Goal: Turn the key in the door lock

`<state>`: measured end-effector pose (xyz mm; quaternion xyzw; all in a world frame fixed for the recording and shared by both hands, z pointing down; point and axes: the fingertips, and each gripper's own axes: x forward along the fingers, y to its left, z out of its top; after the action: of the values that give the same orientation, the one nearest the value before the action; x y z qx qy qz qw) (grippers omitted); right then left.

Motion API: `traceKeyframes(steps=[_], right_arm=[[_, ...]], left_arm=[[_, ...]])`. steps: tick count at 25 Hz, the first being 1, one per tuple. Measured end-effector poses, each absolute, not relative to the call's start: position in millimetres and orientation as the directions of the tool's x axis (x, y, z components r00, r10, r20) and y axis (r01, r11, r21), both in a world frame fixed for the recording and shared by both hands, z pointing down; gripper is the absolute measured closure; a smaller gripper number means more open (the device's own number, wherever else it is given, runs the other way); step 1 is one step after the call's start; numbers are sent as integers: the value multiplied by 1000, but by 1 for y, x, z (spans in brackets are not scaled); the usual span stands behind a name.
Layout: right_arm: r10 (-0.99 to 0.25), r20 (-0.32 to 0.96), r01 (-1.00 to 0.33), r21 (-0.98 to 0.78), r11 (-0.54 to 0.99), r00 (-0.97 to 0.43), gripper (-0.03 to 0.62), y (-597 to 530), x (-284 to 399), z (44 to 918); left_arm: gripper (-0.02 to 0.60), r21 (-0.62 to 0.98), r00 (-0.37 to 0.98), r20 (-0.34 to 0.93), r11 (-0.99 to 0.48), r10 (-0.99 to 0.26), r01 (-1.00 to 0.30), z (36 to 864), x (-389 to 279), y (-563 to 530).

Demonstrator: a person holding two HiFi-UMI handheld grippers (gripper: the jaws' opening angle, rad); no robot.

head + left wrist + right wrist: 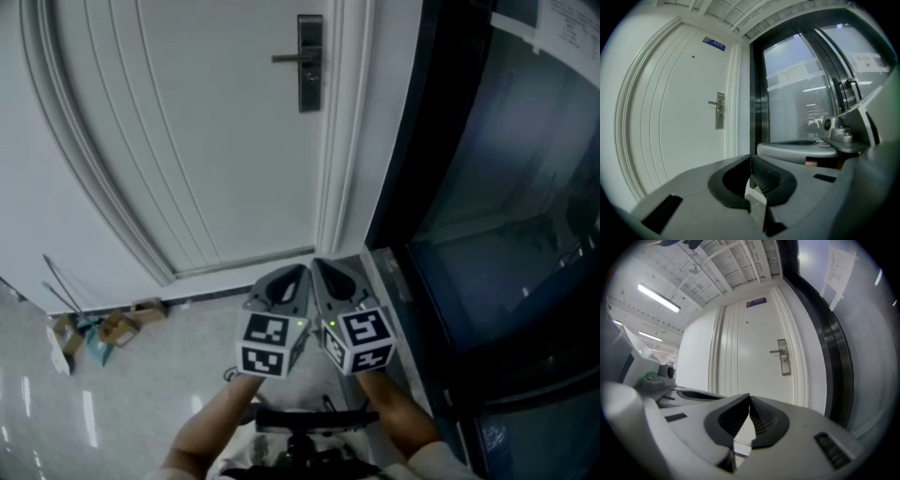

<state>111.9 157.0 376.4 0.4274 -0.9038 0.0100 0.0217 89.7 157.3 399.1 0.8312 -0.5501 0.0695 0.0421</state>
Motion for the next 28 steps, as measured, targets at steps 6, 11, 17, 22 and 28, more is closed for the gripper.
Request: traceKeyframes(steps=[6,11,17,22,28], right_arm=[[-776,36,-776,1,630,-630,586,136,109,374],[-793,42,-793,3,609,-608,586,105,99,375],[-815,50,-816,11,578,-577,586,56,73,374],[-831,58,-832,16,555,-553,586,16,48,369],[-853,64,-854,28,520,-518,586,-14,20,365]], left_arm=[[563,-8,388,154,-394,-909,-919,398,87,135],[563,0,412,149,-417,-899,-909,400,77,104],[563,18,443,138,-445,-886,-895,397,51,52],[563,25,469,132,-470,-873,-882,389,26,13],[563,23,505,137,-507,-852,-862,388,-2,-17]])
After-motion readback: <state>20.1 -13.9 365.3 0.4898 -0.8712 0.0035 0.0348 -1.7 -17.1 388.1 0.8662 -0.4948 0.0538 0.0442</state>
